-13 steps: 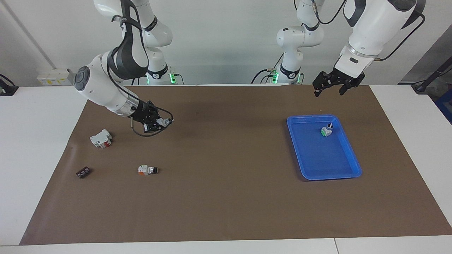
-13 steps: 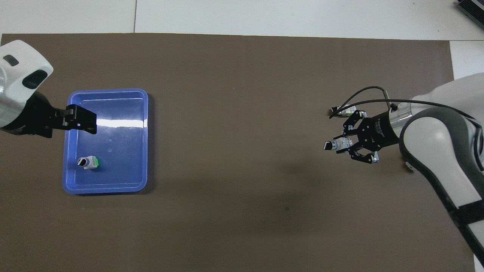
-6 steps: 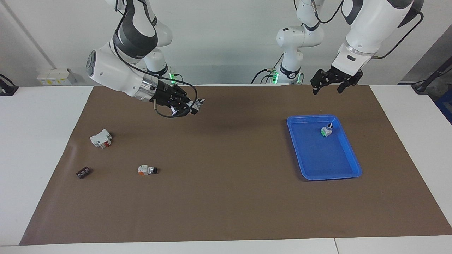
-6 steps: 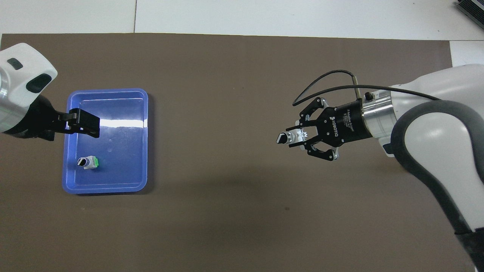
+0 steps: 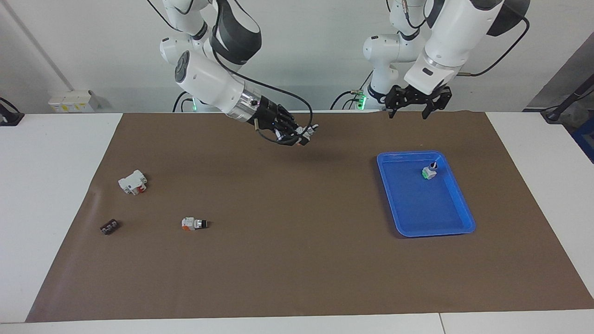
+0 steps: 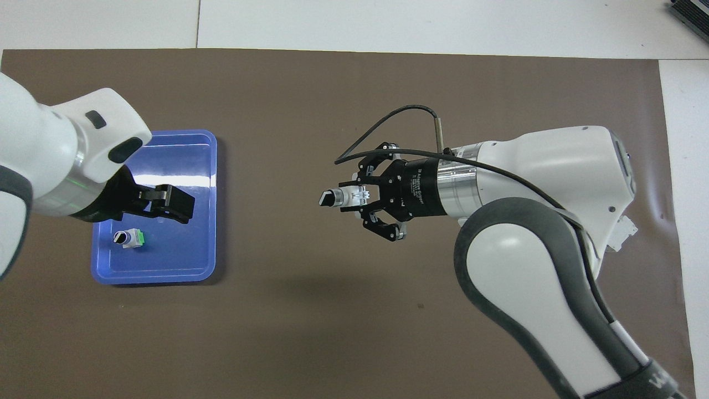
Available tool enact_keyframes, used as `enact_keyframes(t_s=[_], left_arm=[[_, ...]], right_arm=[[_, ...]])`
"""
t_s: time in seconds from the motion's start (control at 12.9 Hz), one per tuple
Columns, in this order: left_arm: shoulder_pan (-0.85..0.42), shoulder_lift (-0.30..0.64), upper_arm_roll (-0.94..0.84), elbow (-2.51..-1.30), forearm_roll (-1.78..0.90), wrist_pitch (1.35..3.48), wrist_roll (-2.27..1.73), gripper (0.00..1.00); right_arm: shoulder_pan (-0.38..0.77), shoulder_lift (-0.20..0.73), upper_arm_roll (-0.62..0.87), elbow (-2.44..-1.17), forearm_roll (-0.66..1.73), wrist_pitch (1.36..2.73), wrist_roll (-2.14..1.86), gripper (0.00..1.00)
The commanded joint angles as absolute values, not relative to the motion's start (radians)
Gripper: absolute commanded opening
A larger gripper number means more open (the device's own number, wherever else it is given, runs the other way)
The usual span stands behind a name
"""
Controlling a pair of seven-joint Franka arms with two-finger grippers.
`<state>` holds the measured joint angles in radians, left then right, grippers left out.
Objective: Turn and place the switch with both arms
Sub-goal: 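Carry the switch toward center while the left gripper reaches toward it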
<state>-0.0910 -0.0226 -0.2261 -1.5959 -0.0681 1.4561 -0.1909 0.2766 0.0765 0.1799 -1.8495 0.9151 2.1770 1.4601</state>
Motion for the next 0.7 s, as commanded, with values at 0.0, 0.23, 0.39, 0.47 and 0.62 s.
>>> enact_keyframes(t_s=[0.0,0.23,0.39,0.47,0.62], left_arm=[[-0.101,-0.080,-0.216,-1.686,-0.220,1.518,-0.189,1.00],[-0.106,-0.106,-0.216,-1.761,-0.392,1.659,-0.186,1.00],[-0.098,-0.104,-0.216,-1.763,-0.464,1.696,-0.120,0.93],[-0.092,-0.106,-0.210,-1.763,-0.501,1.691,-0.041,0.87],[-0.061,-0.106,-0.207,-1.763,-0.605,1.686,0.034,0.82]], right_arm=[[0.331,0.107,0.179,-1.790,0.931,2.209,1.557,0.00],[0.357,0.109,0.179,-1.789,0.928,2.226,1.569,0.00],[0.356,0.109,0.181,-1.789,0.927,2.214,1.571,0.00],[0.356,0.109,0.181,-1.790,0.925,2.212,1.571,0.00],[0.356,0.109,0.181,-1.792,0.923,2.207,1.569,0.00]])
